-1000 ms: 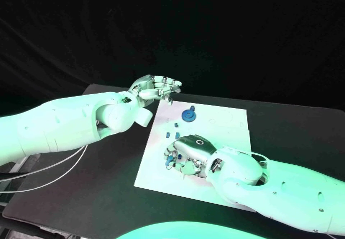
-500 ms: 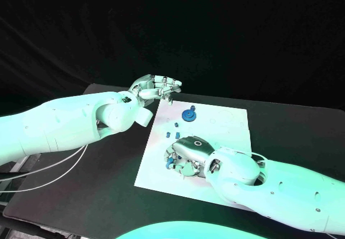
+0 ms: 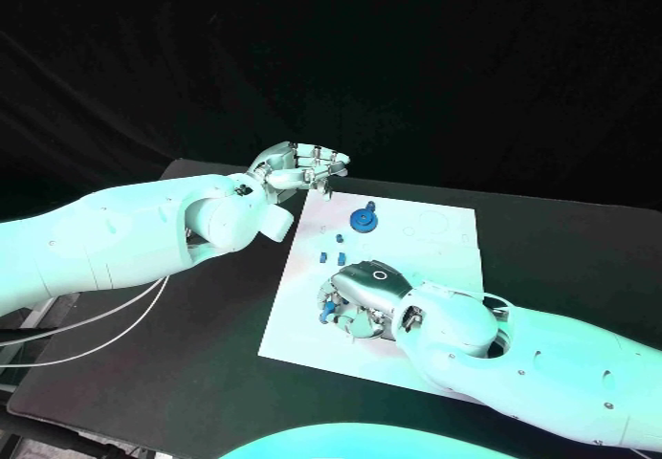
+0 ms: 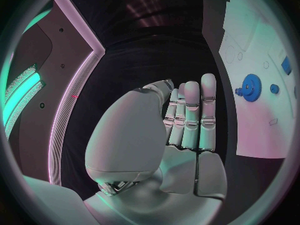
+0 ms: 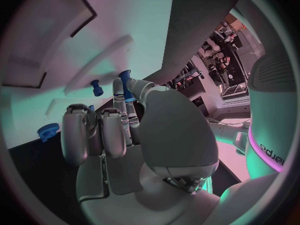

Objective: Assemble the parts on the task board

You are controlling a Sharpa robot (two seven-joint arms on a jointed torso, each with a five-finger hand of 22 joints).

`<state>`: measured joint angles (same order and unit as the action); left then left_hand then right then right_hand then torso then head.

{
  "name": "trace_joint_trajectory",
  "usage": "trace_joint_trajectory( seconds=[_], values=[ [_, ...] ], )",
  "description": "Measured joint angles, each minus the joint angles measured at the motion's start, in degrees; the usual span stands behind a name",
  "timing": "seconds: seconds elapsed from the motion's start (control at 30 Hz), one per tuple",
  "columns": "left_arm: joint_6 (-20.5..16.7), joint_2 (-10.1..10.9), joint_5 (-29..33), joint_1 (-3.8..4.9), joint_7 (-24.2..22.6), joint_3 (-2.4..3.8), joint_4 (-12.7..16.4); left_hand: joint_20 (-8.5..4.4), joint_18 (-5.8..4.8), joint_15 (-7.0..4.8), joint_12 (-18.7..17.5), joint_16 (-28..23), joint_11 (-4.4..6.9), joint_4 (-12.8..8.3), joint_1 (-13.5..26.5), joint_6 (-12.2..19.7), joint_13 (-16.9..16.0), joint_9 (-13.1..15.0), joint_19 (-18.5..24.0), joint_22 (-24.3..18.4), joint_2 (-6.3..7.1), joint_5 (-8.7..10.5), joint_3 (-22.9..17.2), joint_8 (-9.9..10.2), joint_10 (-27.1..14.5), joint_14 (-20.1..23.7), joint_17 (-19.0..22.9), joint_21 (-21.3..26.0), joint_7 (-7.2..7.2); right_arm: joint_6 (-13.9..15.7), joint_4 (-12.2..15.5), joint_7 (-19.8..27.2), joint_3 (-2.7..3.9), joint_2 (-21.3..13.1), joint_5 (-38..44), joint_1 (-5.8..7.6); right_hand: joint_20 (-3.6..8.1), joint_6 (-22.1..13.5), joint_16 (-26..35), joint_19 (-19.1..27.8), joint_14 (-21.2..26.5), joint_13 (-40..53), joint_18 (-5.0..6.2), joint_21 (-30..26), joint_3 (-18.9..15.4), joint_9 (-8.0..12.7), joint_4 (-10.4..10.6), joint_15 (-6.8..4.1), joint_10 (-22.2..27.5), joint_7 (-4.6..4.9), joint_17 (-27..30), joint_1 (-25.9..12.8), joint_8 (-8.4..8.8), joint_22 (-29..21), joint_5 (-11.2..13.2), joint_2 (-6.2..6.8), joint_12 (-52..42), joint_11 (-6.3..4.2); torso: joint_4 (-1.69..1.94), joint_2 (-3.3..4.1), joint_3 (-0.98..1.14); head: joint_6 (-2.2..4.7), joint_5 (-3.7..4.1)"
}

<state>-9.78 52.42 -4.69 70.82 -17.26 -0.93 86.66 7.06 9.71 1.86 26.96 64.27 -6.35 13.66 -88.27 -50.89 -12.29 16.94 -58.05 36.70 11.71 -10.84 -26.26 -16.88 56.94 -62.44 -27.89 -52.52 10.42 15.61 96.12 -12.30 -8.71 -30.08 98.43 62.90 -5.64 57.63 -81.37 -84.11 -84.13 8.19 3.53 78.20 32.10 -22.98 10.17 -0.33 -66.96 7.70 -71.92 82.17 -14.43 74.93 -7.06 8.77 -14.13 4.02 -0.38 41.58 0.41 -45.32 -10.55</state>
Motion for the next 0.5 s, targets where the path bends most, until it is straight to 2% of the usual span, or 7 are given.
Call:
trace_joint_trajectory(
  seconds=[0.47, 0.5],
  values=[
    [0.05, -0.05, 0.00, 0.00, 0.06, 0.00, -0.06, 0.00, 0.00, 0.00, 0.00, 0.00, 0.00, 0.00, 0.00, 0.00, 0.01, 0.00, 0.00, 0.00, 0.00, 0.00, 0.00, 0.00, 0.00, 0.00, 0.00, 0.00, 0.00, -0.67, 0.60, -0.50, 0.03, -0.16, 0.97, 0.00, 0.00, -0.02, 0.00, 0.00, 0.00, 0.16, 0.00, -0.43, -0.01, -0.41, 0.01, 0.00, -0.05, 0.02, 0.20, -0.11, 0.11, -0.01, 0.12, 0.11, 0.31, 0.11, -0.02, -0.01, 0.01, -0.14, -0.10],
    [0.05, -0.06, 0.00, 0.00, 0.06, 0.00, -0.06, 0.00, 0.00, 0.00, 0.00, 0.00, 0.00, 0.00, 0.00, 0.00, 0.01, 0.00, 0.00, 0.00, 0.00, 0.00, 0.00, 0.00, 0.00, 0.00, -0.01, 0.00, 0.00, -0.70, 0.59, -0.52, 0.03, -0.13, 1.00, 0.00, 0.00, -0.15, 0.00, 0.00, 0.00, 0.23, 0.00, -0.57, -0.03, -1.54, -0.01, 0.00, 0.16, 0.15, 0.20, -0.47, 0.11, -0.01, 0.12, 0.45, 0.49, 0.27, -0.02, -0.02, 0.01, -0.14, -0.10]
  ],
)
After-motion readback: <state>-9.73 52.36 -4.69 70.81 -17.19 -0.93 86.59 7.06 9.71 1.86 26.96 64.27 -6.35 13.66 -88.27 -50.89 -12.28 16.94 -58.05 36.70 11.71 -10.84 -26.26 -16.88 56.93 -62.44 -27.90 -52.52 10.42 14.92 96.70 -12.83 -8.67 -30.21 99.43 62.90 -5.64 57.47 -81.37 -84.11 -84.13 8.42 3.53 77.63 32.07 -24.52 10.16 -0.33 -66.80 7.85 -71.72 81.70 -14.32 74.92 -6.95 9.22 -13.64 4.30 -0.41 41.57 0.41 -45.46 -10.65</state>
